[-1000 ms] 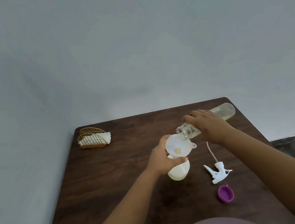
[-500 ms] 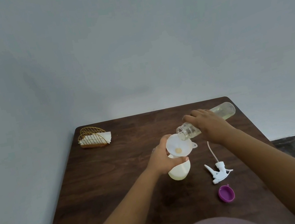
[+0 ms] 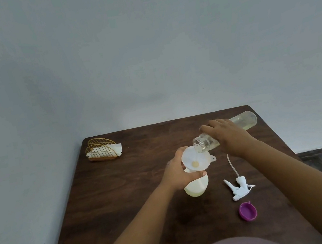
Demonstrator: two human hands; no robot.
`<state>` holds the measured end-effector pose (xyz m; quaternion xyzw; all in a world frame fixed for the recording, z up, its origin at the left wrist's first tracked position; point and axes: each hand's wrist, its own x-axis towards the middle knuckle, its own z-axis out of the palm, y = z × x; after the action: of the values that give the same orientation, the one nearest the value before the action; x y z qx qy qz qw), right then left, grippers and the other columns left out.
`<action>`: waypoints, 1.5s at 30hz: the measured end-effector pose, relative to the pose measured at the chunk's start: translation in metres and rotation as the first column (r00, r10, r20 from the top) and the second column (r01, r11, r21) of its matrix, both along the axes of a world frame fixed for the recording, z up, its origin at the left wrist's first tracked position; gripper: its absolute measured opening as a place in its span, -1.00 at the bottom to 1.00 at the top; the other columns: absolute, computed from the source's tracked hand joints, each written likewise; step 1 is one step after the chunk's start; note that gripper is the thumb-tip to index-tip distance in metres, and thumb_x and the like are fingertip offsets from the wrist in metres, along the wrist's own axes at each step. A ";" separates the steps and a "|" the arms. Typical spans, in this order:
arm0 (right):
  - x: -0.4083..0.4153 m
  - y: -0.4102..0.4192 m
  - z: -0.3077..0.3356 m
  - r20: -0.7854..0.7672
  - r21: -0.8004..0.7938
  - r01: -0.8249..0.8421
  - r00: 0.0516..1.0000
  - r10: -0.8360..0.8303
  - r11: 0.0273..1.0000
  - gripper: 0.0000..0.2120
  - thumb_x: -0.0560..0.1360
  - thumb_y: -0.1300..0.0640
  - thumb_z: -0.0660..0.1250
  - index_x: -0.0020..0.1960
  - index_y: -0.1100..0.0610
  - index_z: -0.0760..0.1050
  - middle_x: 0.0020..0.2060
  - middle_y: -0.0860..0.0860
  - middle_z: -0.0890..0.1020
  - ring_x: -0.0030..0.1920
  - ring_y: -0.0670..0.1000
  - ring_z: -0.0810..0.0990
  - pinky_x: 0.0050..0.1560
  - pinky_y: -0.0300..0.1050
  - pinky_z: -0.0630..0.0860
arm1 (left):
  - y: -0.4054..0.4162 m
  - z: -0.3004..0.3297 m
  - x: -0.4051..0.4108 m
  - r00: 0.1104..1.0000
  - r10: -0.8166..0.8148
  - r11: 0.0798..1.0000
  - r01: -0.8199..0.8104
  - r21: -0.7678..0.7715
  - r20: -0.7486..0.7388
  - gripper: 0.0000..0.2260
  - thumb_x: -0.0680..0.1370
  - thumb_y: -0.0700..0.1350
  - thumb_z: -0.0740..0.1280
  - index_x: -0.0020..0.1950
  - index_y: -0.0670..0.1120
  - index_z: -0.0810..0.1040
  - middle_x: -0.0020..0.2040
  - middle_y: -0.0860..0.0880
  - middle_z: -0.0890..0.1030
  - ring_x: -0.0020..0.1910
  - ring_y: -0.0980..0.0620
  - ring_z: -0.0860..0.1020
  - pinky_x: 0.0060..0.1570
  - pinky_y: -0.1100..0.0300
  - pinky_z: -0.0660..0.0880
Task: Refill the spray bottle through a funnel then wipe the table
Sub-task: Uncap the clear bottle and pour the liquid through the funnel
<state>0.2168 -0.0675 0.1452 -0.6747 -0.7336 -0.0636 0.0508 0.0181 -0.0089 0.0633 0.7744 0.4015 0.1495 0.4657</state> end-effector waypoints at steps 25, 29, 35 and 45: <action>-0.001 0.000 0.004 -0.017 -0.007 0.004 1.000 -0.004 1.000 -0.59 0.42 0.21 0.39 0.23 0.02 0.42 0.05 0.02 0.53 0.09 0.07 0.48 0.11 -0.11 0.33 | 0.002 -0.001 -0.001 1.000 -0.014 1.000 0.014 0.006 0.002 -0.22 0.33 0.11 0.57 0.43 0.16 0.23 0.33 0.11 0.44 0.25 0.06 0.44 0.20 0.07 0.50; 0.000 0.000 0.003 -0.015 -0.010 0.010 1.000 -0.010 1.000 -0.60 0.42 0.21 0.37 0.23 0.01 0.42 0.05 0.00 0.53 0.08 0.06 0.48 0.10 -0.11 0.33 | 0.002 -0.001 -0.001 1.000 -0.016 1.000 0.016 0.001 0.003 -0.21 0.32 0.13 0.57 0.44 0.16 0.23 0.33 0.11 0.44 0.27 0.03 0.45 0.24 0.00 0.50; 0.000 0.001 0.003 0.003 -0.009 0.009 1.000 -0.009 1.000 -0.57 0.41 0.24 0.36 0.25 0.04 0.42 0.03 0.02 0.53 0.08 0.08 0.48 0.11 -0.09 0.33 | 0.002 -0.001 -0.002 1.000 -0.018 1.000 0.018 0.010 0.021 -0.23 0.34 0.08 0.57 0.43 0.13 0.24 0.31 0.11 0.45 0.23 0.08 0.45 0.20 0.09 0.49; 0.001 0.002 0.003 0.021 -0.001 0.008 1.000 -0.008 1.000 -0.56 0.40 0.27 0.36 0.24 0.04 0.42 0.04 0.03 0.54 0.06 0.08 0.49 0.12 -0.09 0.35 | 0.003 -0.001 -0.002 1.000 -0.021 1.000 0.021 0.004 0.010 -0.22 0.33 0.10 0.57 0.44 0.15 0.24 0.29 0.14 0.45 0.24 0.07 0.45 0.21 0.06 0.50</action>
<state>0.2176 -0.0651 0.1484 -0.6771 -0.7313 -0.0703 0.0426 0.0164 -0.0063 0.0622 0.7787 0.3906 0.1495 0.4677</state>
